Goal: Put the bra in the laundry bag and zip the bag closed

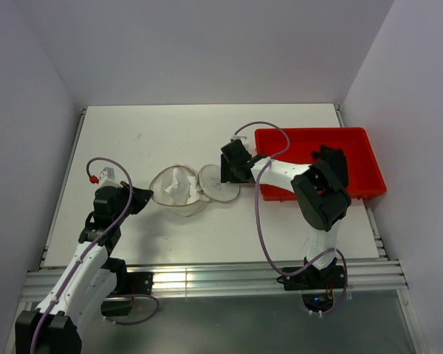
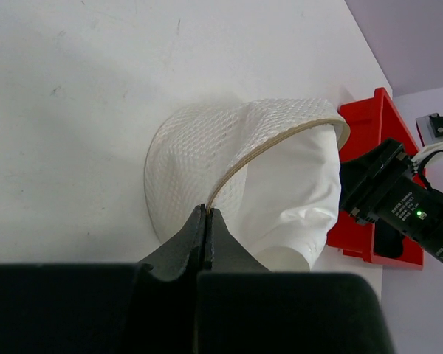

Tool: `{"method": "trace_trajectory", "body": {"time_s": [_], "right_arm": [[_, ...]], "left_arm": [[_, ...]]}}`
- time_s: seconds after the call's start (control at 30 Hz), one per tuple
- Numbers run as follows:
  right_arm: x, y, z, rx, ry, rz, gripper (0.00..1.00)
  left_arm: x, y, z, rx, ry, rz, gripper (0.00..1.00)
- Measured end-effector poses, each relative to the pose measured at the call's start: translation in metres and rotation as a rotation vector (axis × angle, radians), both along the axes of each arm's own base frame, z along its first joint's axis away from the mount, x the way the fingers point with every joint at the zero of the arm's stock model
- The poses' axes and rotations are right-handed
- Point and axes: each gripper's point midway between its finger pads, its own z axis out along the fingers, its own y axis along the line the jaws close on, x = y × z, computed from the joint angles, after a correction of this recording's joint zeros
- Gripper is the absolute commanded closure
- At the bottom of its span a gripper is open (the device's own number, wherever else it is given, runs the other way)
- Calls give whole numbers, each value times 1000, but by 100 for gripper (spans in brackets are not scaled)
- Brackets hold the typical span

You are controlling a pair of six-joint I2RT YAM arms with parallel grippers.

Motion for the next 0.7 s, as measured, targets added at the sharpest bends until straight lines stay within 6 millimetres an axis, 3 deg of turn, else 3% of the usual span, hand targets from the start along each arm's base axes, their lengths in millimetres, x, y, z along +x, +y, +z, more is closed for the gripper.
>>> {"method": "trace_trajectory", "body": {"time_s": [0.03, 0.2, 0.23, 0.27, 0.4, 0.53, 0.6, 0.7], "right_arm": [[-1, 1, -1, 6, 1, -2, 37], [-6, 4, -12, 64, 17, -8, 72], [-5, 4, -13, 76, 10, -16, 94], [-4, 4, -14, 88, 5, -22, 100], [-2, 3, -11, 138, -28, -41, 100], [-15, -5, -1, 147, -60, -38, 100], [-17, -6, 25, 143, -116, -27, 100], [-18, 5, 106, 163, -284, 22, 100]], "left_arm": [[0, -1, 0, -2, -2, -4, 100], [1, -6, 3, -18, -1, -32, 100], [2, -7, 5, -20, -4, -37, 100], [2, -8, 7, -22, -8, -41, 100], [5, -11, 16, -31, -29, -51, 100], [6, -14, 27, -48, -50, -66, 100], [7, -17, 41, -61, -71, -78, 100], [12, -22, 82, -79, -148, -105, 100]]}}
